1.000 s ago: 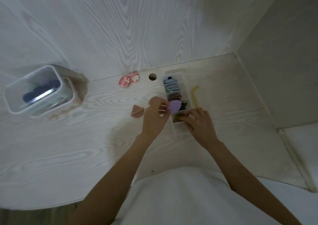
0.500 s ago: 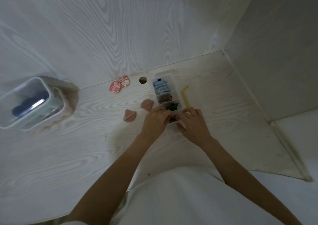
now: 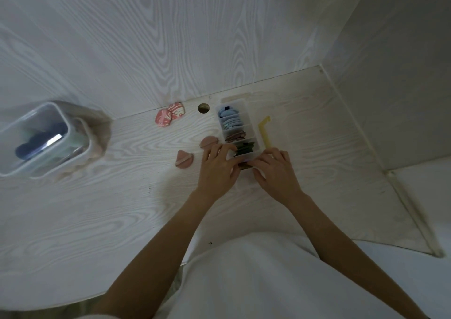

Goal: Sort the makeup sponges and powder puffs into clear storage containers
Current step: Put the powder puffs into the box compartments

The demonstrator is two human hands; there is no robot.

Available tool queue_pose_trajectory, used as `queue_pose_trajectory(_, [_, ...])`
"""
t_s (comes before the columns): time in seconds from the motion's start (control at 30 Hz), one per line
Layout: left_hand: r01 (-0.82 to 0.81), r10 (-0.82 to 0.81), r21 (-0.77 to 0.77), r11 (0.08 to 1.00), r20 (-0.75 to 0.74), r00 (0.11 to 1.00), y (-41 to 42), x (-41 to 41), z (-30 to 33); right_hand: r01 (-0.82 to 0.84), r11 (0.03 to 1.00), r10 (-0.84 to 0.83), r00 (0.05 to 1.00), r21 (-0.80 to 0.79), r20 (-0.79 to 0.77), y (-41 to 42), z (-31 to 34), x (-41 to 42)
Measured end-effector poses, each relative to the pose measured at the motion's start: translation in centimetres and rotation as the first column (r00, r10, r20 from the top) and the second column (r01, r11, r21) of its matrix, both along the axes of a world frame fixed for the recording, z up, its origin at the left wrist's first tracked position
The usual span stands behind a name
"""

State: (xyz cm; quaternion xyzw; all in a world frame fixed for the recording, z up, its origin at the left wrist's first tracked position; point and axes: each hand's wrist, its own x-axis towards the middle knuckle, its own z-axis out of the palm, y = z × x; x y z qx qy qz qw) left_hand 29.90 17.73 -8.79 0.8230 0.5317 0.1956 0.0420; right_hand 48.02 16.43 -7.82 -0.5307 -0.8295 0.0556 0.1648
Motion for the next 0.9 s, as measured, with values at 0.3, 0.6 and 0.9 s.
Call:
queue_pose_trajectory(0.3, [0.031, -0.006, -0.114, 0.993, 0.215, 0.977, -0.4, -2.2, -0.2, 0.034, 0.999, -0.034, 0.999, 0.003, 0.001, 0.1, 0.1, -0.6])
queue_pose_trajectory(0.6, [-0.535, 0.658, -0.508, 0.675, 0.088, 0.748, 0.7, -9.4, -2.9, -0.085, 0.986, 0.096, 0.993, 0.143, -0.074, 3.8, 3.0, -4.4])
queue_pose_trajectory(0.9, [-0.508, 0.683, -0.531, 0.678, 0.197, 0.704, 0.9, -9.9, -3.2, -0.221, 0.939, 0.319, 0.841, -0.262, 0.436, 11.1, 0.6, -13.6])
